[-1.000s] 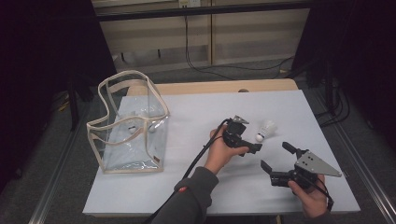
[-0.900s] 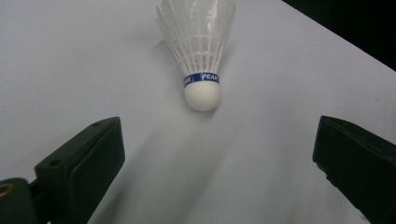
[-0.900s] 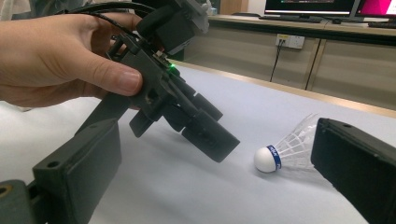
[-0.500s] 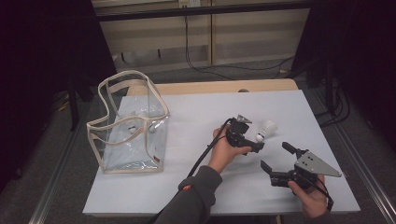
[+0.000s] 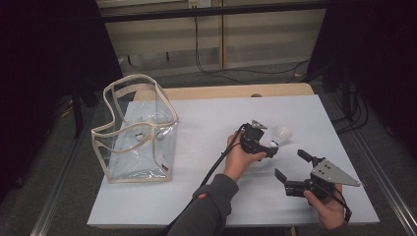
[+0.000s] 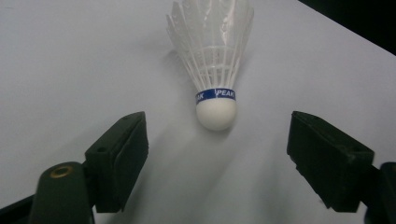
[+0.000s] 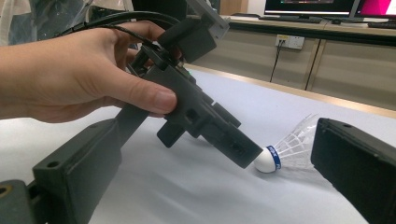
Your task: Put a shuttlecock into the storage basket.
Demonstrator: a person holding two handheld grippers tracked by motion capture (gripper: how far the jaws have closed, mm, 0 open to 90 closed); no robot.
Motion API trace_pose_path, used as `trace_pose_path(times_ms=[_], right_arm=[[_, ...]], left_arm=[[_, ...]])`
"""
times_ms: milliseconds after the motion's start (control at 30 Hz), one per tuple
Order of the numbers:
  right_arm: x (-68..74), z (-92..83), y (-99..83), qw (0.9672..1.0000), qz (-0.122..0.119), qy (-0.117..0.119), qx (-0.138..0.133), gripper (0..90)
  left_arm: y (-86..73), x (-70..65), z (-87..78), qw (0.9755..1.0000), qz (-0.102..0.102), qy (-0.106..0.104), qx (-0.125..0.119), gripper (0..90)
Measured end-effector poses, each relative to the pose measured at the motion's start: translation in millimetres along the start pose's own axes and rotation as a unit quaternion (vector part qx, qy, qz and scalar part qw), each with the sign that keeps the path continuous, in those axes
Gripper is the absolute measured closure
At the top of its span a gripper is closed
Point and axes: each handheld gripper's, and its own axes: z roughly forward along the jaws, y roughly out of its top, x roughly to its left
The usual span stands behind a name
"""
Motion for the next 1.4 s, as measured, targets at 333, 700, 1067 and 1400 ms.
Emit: trace_pose_path(times_ms=[333,700,1067,1400], right_arm=[[0.2,-0.1,0.1,1.0,-0.001,0.001,-0.001,1.7],[-1.0,-0.5,0.2,1.0,-0.001,0.0,-0.003,1.7],[-1.2,-0.4,-0.2,1.0,-0.001,0.0,-0.001,1.7],[-1.2,-0.9,-0.4,1.0,-0.003,0.0,-0.001,1.7]], left_arm=[[1.5,-2.6,12.9,0.9999,0.012,0.005,-0.001,34.5],[4.7,-5.6,26.5,0.9995,0.029,0.007,-0.009,49.9],[3.1,-3.7,32.1,0.9997,0.022,-0.004,0.003,65.1],[1.0,2.3,6.7,0.9996,0.002,-0.017,0.02,65.4]])
